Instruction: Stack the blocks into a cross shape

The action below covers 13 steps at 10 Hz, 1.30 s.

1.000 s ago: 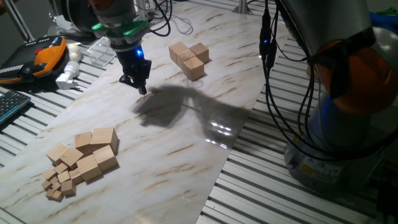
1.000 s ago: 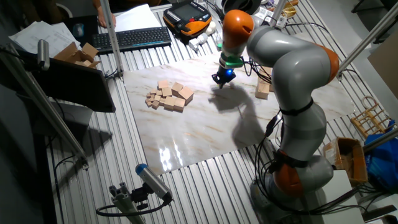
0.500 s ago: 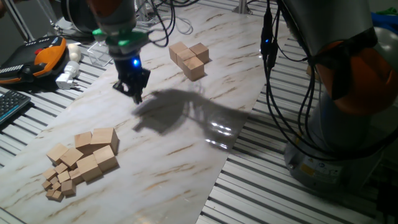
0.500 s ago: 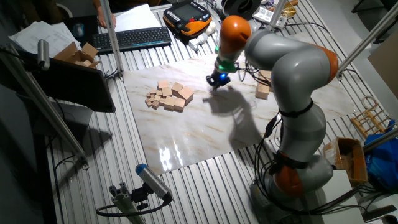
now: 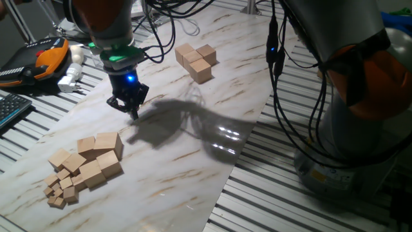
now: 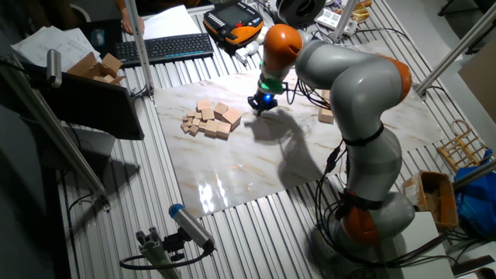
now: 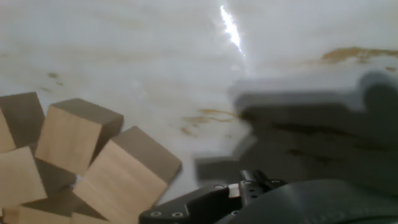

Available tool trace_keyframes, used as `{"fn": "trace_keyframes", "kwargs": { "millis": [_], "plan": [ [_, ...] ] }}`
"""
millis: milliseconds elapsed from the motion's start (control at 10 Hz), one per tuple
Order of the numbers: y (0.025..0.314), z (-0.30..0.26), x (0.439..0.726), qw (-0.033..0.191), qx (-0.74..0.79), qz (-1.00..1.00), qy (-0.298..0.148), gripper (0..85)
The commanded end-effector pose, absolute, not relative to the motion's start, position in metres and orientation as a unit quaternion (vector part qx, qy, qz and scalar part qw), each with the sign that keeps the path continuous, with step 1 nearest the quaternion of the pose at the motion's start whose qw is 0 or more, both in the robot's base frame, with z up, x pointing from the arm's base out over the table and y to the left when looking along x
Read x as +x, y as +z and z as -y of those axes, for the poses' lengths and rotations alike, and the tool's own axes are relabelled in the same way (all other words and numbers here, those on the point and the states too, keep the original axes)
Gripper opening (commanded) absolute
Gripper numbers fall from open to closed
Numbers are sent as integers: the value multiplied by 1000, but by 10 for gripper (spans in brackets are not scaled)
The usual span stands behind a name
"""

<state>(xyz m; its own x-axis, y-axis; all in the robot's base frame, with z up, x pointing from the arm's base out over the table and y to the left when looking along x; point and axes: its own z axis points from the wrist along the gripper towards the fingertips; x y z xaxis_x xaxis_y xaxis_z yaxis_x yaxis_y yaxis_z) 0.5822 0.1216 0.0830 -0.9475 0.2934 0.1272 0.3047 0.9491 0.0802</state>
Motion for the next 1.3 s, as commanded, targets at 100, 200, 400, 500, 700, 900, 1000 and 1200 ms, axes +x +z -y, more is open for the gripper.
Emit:
{"fn": "trace_keyframes", "kwargs": {
  "millis": [100, 200, 400, 500, 700, 900, 1000, 1200],
  "plan": [
    [82, -117, 582, 50, -68, 996, -19, 0],
    [82, -117, 582, 31, -43, 999, -1, 0],
    [82, -117, 582, 3, 16, 1000, 0, 0],
    [82, -117, 582, 15, 24, 999, -20, 0],
    [82, -117, 582, 29, 16, 999, -26, 0],
    [82, -117, 582, 37, -1, 998, -59, 0],
    [84, -132, 591, 39, -8, 997, -71, 0],
    [96, -158, 606, 45, -23, 996, -74, 170]
  ]
}}
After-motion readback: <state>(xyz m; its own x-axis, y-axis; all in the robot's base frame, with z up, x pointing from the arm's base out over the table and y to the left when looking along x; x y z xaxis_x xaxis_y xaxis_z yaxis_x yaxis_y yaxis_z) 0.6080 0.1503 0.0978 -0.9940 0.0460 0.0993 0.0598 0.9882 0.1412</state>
